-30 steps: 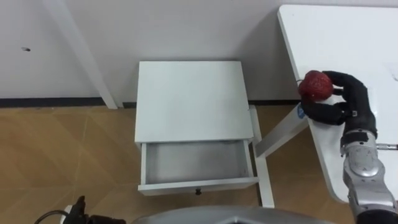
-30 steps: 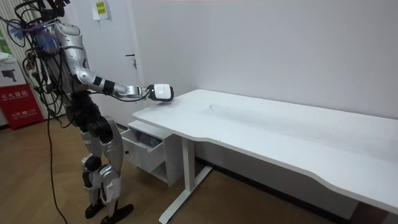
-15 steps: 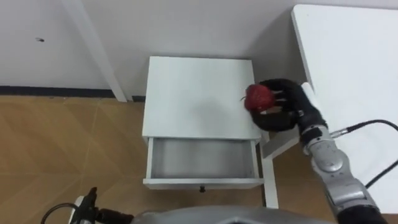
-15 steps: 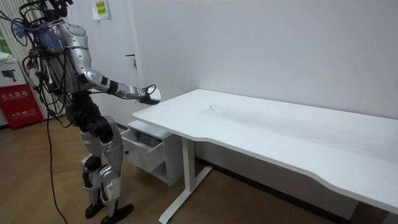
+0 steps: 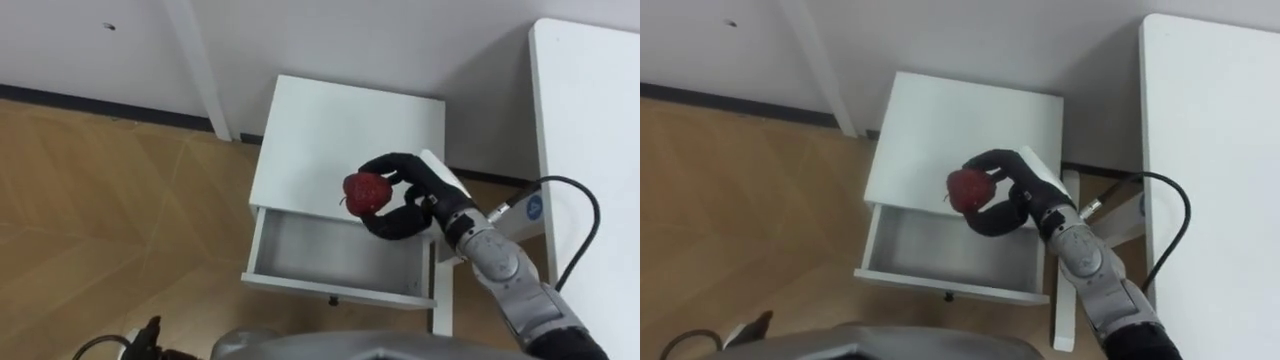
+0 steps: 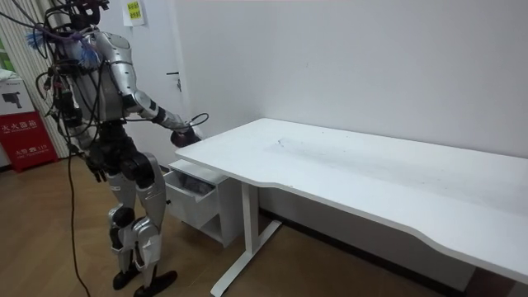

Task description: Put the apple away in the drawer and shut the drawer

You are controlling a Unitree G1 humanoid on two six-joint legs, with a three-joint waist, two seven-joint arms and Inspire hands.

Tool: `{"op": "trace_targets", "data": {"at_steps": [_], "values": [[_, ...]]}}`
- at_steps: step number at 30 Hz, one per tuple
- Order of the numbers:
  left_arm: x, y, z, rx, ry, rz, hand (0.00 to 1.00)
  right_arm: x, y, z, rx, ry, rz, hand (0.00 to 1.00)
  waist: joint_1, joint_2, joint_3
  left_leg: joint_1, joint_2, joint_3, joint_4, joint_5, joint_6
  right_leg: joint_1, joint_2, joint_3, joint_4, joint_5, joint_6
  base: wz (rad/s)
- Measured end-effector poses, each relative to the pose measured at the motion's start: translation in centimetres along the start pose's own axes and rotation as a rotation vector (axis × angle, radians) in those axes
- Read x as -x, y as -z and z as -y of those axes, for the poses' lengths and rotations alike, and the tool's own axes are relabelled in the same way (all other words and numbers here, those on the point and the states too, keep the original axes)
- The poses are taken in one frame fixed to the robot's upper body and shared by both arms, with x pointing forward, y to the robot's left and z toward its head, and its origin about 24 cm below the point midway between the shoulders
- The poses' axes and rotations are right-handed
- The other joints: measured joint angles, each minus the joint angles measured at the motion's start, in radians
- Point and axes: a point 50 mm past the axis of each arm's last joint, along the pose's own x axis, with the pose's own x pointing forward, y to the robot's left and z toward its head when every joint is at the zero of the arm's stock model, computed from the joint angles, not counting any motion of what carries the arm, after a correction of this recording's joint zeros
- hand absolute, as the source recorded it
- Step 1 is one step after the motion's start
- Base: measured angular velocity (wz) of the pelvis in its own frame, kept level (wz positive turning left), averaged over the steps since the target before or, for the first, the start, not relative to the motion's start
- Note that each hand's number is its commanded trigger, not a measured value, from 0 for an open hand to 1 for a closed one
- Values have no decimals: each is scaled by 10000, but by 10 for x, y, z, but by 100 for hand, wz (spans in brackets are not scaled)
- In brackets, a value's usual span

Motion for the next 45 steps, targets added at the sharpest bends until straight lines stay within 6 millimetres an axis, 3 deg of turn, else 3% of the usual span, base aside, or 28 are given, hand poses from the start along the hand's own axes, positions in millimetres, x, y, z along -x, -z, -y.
{"op": "trace_targets", "data": {"at_steps": [14, 15, 16, 17, 23, 45], "values": [[-1, -5, -1, -116, -59, 171, 0, 10, 20, -16, 585, -657, -972, 100, -20, -31, -1, -157, -24, -144, 119, 0, 0, -7, -9, -15, 3, 0, 0, 2], [-1, -5, -1, -139, -47, 175, 0, 10, 21, -17, 590, -684, -1013, 59, -23, -35, 2, -167, -25, -155, 137, 0, 0, -11, -10, -16, 4, 0, 0, 8], [-1, -6, 0, -181, -20, 188, 0, 10, 24, -18, 586, -756, -1164, 38, -24, -49, 1, -187, -28, -177, 181, -1, 0, -18, -11, -18, 4, 0, 0, 7], [-1, -6, 1, -238, 16, 209, 0, 11, 28, -20, 653, -852, -1335, 0, -30, -61, -5, -249, -35, -217, 212, -1, 0, -31, -14, -30, 3, 0, 0, 9], [-2, -11, 6, -608, 310, 376, 0, 16, 45, -27, 680, -1182, -2067, 0, -3, -35, 22, -339, -50, -265, 340, -4, -1, -47, -23, -63, 16, 0, 0, 3], [-1, -7, 8, -603, 782, 270, 0, 18, 49, -29, 599, -1226, -2205, 0, -30, -24, -14, -410, -62, -286, 449, -5, -2, -38, -60, -186, 24, 0, 1, 0]]}}
